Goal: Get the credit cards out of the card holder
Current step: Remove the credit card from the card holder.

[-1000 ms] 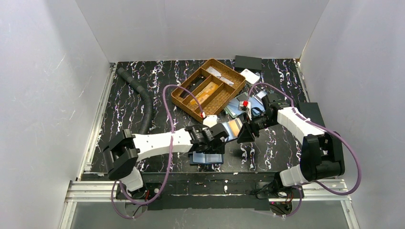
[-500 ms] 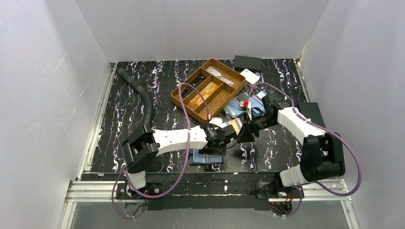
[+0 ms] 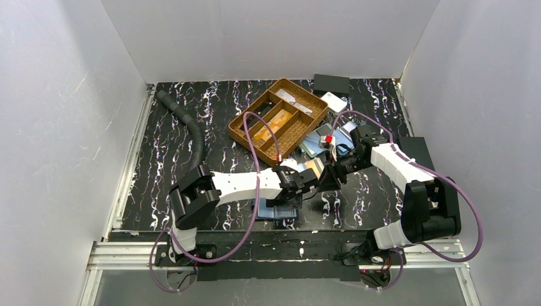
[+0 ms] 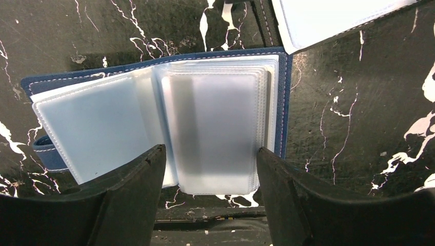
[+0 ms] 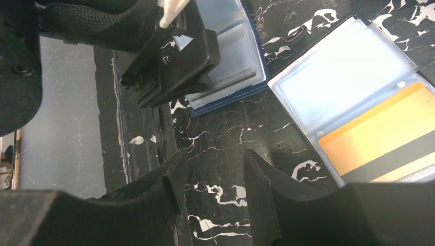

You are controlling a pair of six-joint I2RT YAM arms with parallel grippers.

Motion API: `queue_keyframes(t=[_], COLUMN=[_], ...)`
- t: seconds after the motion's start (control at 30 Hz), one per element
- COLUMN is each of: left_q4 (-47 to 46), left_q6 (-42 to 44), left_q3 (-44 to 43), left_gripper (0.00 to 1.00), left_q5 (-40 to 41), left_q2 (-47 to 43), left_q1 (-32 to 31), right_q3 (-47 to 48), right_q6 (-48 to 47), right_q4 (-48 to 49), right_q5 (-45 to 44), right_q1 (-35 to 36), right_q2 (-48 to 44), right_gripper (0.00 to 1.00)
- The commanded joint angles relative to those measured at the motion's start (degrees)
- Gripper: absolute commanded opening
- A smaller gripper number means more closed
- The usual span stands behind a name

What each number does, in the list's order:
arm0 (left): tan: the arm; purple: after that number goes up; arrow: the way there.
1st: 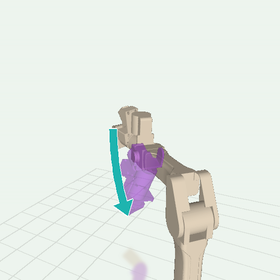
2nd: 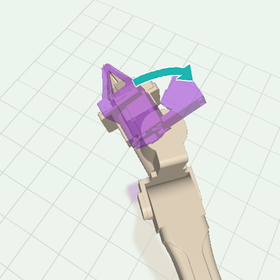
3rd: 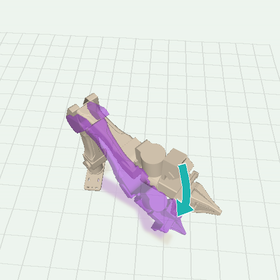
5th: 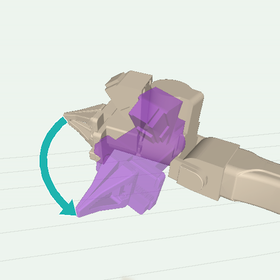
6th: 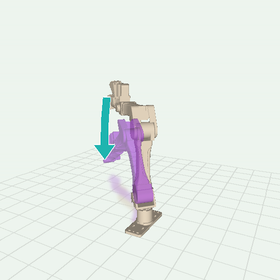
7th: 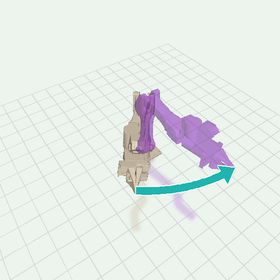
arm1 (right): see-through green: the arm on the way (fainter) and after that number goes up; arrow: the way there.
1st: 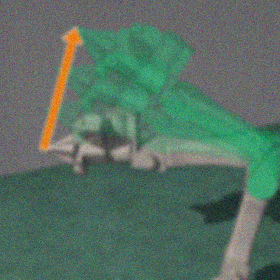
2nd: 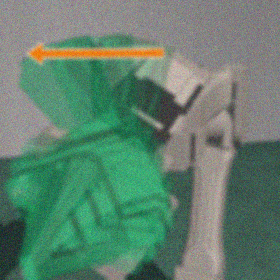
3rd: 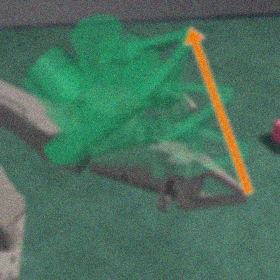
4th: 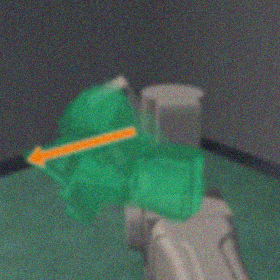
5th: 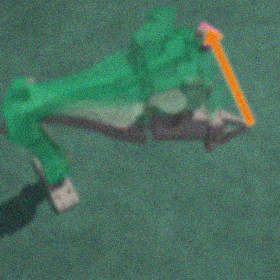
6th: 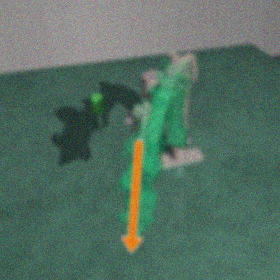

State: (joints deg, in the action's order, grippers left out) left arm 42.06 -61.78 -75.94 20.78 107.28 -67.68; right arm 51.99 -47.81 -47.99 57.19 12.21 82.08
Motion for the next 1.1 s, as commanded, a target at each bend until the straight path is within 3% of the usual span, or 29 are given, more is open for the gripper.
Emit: queue_keyframes(t=[0.0,0.37,0.77,1.07], left_q4=[1.62,0.19,-15.32,-26.6], left_q6=[-0.99,-3.61,-2.26,-1.99], left_q3=[-1.84,2.91,17.92,28.69], left_gripper=[0.63,0.52,0.33,0.31], left_q5=[2.81,2.86,-4.91,-11.68], left_q2=[0.49,-3.05,-14.37,-21.74], left_q1=[-0.17,0.65,4.6,8.85], right_q3=[1.29,1.4,1.45,1.54], right_q6=[-1.39,-1.84,-2.31,-2.84], right_q4=[-1.23,-1.51,-1.98,-2.42], right_q5=[1.79,1.87,1.9,2.14], right_q1=[-0.34,-0.34,-0.34,-0.34], right_q2=[-0.36,-0.06,-0.06,0.09], right_gripper=[0.53,0.52,0.52,0.52])
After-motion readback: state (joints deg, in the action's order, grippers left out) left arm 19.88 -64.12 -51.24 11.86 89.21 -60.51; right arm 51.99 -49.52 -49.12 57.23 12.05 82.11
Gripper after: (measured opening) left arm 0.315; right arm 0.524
